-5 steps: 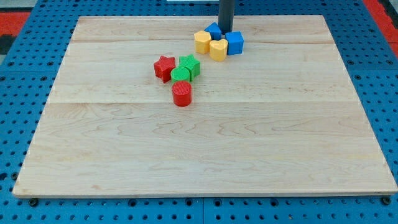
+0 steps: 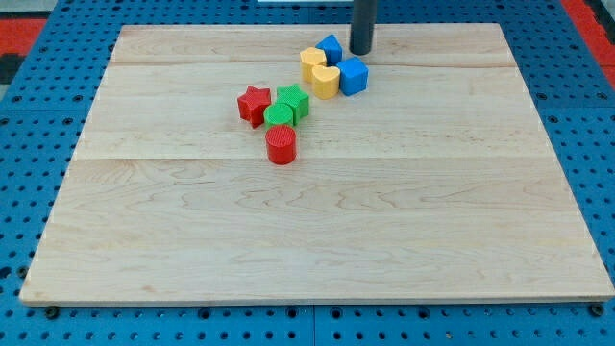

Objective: Push the blue triangle towards top left

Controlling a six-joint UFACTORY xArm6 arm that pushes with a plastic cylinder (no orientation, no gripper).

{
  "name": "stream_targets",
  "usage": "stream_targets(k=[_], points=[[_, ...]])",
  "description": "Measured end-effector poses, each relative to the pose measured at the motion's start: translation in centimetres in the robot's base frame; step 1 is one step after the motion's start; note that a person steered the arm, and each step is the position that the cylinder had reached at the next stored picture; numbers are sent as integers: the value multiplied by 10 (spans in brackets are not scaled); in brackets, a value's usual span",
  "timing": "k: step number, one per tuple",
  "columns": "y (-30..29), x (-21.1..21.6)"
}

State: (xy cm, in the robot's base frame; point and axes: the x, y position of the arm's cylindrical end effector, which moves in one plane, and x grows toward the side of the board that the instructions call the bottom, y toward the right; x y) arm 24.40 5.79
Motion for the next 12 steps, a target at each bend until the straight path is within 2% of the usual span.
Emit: stream_targets(k=[3, 5, 6, 7, 8, 9, 10, 11, 12], points=[[-43, 2], [-129, 5], [-99, 25], [-149, 34], [-190, 21], [-181, 1], [-128, -13], [-147, -30], [-195, -28]])
